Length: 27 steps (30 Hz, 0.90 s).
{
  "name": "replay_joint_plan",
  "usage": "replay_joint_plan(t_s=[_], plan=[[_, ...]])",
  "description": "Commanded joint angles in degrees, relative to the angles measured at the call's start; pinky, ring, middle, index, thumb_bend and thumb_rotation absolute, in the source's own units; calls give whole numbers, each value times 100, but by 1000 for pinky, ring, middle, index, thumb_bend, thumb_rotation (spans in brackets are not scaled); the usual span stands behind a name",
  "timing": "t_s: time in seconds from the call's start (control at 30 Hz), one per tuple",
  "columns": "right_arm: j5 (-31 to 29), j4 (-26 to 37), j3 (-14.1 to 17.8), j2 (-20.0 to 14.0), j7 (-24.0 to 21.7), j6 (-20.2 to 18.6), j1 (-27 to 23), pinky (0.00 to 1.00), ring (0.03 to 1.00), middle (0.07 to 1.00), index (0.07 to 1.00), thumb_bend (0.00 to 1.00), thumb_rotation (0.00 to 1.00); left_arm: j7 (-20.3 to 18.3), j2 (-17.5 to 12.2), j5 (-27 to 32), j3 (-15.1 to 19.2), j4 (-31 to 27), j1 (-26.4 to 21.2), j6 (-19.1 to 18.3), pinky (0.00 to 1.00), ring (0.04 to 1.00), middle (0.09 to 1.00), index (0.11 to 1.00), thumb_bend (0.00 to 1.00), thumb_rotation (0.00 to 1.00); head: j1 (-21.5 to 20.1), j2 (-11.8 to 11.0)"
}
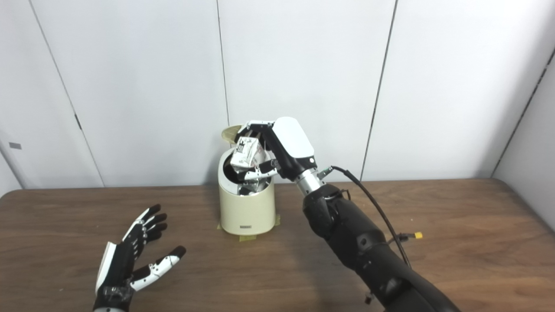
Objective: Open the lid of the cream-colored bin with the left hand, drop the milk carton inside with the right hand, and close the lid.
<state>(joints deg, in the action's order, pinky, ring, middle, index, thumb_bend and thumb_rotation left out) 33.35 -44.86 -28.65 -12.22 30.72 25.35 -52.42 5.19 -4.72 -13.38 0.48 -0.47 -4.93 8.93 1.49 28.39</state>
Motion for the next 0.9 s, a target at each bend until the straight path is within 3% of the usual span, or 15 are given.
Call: replay_joint_plan(t_s=[0.0,0.2,0.37,0.4,0.43,0.5,0.87], plan=[[-92,162,-74,-177,135,157,-354,258,303,427,510,528,0,85,71,-84,-48,-37,91,60,784,813,849,898,695,206,7,8],[-164,191,-117,-268,-60,156,-339,268,310,431,504,529,0,51,63,-38,-48,-31,81,74,745,802,845,892,698,206,-3,21],[247,192,56,-267,-396,-2,-322,276,351,452,515,528,6,35,61,-22,-44,-14,76,71,752,805,844,893,694,198,-6,16],[366,248,71,-277,-446,-112,-303,284,362,470,538,601,46,32,62,-13,-41,-2,72,75,753,806,845,893,695,199,-9,18],[449,296,94,-281,-494,-192,-284,301,382,505,583,743,126,32,59,-20,-41,7,69,72,755,807,846,893,698,201,-13,17],[560,392,148,-286,-601,-313,-245,315,405,549,630,861,208,37,57,-39,-40,12,66,59,768,810,845,893,700,205,-16,18],[717,716,425,-250,-1067,-455,-88,328,418,569,645,901,209,20,43,-23,-38,25,61,79,774,814,848,895,694,194,-12,22]])
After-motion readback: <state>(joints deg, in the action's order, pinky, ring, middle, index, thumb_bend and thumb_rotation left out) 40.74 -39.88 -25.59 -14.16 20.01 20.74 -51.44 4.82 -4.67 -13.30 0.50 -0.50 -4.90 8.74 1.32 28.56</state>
